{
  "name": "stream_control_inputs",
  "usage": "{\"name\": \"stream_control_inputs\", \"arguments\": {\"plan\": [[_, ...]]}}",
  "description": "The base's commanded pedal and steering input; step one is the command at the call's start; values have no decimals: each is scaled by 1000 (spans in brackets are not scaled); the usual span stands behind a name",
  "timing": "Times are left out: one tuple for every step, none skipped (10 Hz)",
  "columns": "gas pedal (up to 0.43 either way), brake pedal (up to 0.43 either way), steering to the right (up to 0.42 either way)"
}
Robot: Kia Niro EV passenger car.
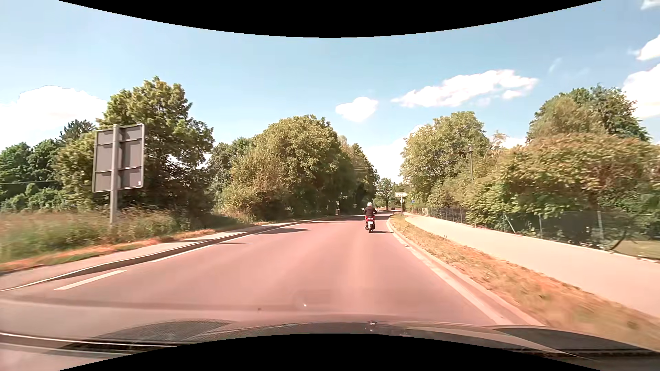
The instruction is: Follow the waypoints while adhering to traffic rules and regulations
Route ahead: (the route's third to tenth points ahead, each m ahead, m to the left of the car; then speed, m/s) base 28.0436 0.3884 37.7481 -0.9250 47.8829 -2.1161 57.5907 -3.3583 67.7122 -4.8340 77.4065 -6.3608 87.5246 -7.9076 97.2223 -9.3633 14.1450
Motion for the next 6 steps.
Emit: {"name": "stream_control_inputs", "arguments": {"plan": [[130, 6, 21], [130, 6, 21], [130, 6, 21], [130, 6, 21], [130, 6, 21], [130, 6, 21]]}}
